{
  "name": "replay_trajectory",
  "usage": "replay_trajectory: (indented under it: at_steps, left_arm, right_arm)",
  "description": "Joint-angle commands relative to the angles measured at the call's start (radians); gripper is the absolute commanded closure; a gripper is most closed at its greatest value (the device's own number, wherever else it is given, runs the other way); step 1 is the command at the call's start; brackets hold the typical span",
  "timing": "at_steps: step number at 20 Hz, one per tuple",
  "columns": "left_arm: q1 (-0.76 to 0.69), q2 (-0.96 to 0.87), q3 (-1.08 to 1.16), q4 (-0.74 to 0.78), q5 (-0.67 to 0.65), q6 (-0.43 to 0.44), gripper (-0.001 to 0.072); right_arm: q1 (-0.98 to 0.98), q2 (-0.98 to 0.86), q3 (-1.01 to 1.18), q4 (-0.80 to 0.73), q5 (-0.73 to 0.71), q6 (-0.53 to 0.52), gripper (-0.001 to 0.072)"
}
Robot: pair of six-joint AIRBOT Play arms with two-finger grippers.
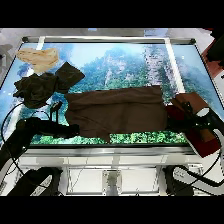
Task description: Fold the shirts.
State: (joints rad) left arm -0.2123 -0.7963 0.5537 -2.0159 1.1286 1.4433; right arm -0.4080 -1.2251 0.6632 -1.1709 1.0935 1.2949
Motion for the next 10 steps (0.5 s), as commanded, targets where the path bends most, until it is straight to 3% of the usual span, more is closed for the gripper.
replay_trajectory:
  at_steps: [1,3,6,10]
  left_arm:
    - [0.0,0.001,0.001,0.0,0.0,0.0,0.0695]
    - [0.0,0.001,0.001,0.0,0.0,0.0,0.0695]
    - [0.0,0.001,0.002,-0.006,0.0,0.0,0.0695]
    - [0.0,0.01,0.1,-0.025,0.108,0.002,0.0695]
  right_arm:
    - [0.0,0.0,-0.002,0.005,-0.045,0.015,0.0646]
    - [0.0,0.0,-0.002,0.005,-0.057,0.015,0.0686]
    - [0.0,0.003,0.003,0.013,-0.051,0.007,0.0687]
    - [0.0,0.061,0.103,-0.007,0.095,-0.047,0.0688]
